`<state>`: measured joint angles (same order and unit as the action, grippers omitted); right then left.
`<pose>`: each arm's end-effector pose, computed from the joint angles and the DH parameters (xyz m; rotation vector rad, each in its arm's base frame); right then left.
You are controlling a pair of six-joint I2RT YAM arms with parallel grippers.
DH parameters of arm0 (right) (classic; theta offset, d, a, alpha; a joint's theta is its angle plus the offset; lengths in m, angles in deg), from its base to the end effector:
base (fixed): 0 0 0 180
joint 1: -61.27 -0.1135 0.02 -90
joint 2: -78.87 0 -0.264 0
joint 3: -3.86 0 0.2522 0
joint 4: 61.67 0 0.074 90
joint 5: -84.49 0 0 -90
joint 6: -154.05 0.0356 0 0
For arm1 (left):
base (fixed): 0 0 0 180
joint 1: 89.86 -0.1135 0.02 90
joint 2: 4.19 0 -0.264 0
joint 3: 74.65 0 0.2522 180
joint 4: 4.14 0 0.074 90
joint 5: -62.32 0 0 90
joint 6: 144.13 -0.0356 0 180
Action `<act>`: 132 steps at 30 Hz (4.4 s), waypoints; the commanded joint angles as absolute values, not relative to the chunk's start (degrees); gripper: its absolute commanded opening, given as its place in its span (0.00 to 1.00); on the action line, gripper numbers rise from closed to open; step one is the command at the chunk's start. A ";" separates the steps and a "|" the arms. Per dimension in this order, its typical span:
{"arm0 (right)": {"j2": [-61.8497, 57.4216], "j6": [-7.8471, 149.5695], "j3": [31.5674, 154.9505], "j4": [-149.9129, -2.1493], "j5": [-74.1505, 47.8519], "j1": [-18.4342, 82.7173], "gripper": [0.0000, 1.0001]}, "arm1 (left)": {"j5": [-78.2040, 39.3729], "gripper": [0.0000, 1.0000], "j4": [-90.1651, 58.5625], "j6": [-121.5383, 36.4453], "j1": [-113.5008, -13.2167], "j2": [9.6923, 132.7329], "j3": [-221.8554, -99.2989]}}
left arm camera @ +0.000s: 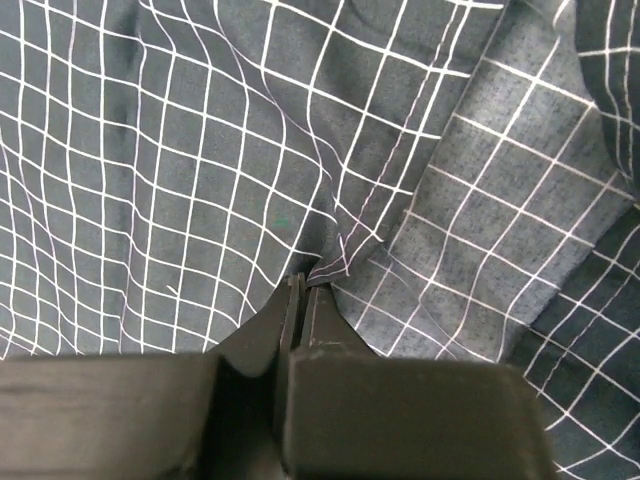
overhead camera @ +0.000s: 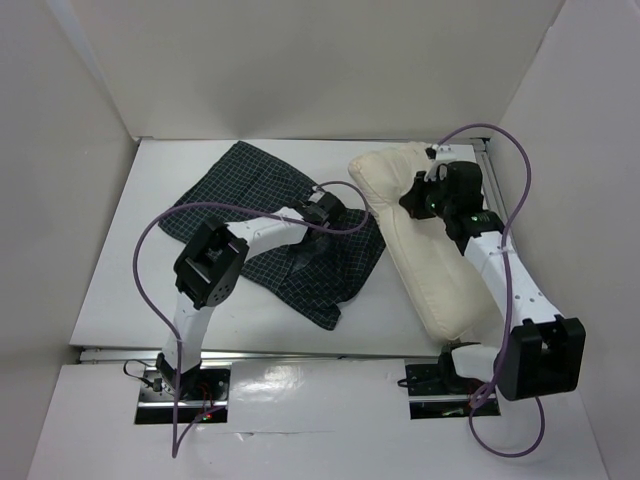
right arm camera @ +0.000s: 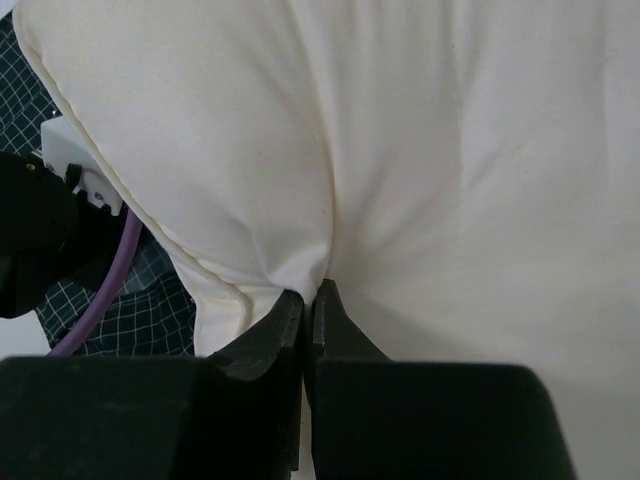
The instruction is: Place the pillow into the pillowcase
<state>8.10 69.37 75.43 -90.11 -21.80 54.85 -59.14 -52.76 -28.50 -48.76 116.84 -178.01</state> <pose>0.2782 0.0413 0.3161 -0.1973 2.0487 0.4188 0.3425 -0.2742 0.1676 0.1890 2.4840 0.2979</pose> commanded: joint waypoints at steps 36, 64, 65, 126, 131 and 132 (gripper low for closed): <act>-1.38 78.90 68.07 -100.66 -3.75 21.89 0.00 | -66.62 0.00 -56.49 -20.46 -48.81 97.23 -176.29; 6.25 97.53 75.02 -79.32 5.96 13.54 0.00 | -68.03 0.00 -66.61 -8.86 -43.97 93.81 -171.12; 6.27 97.01 75.02 -78.08 3.57 13.54 0.00 | -67.32 0.00 -65.64 -8.86 -43.98 93.80 -169.98; -13.70 72.59 67.55 -47.91 -54.22 31.84 0.00 | -69.24 0.00 -72.31 5.28 -45.03 87.83 -165.48; -11.75 71.87 63.42 -48.37 -49.64 24.98 0.00 | -69.77 0.00 -72.05 5.81 -45.03 84.85 -165.49; -11.75 71.87 63.42 -48.37 -48.32 24.10 0.00 | -69.78 0.00 -72.05 5.82 -45.03 84.84 -165.49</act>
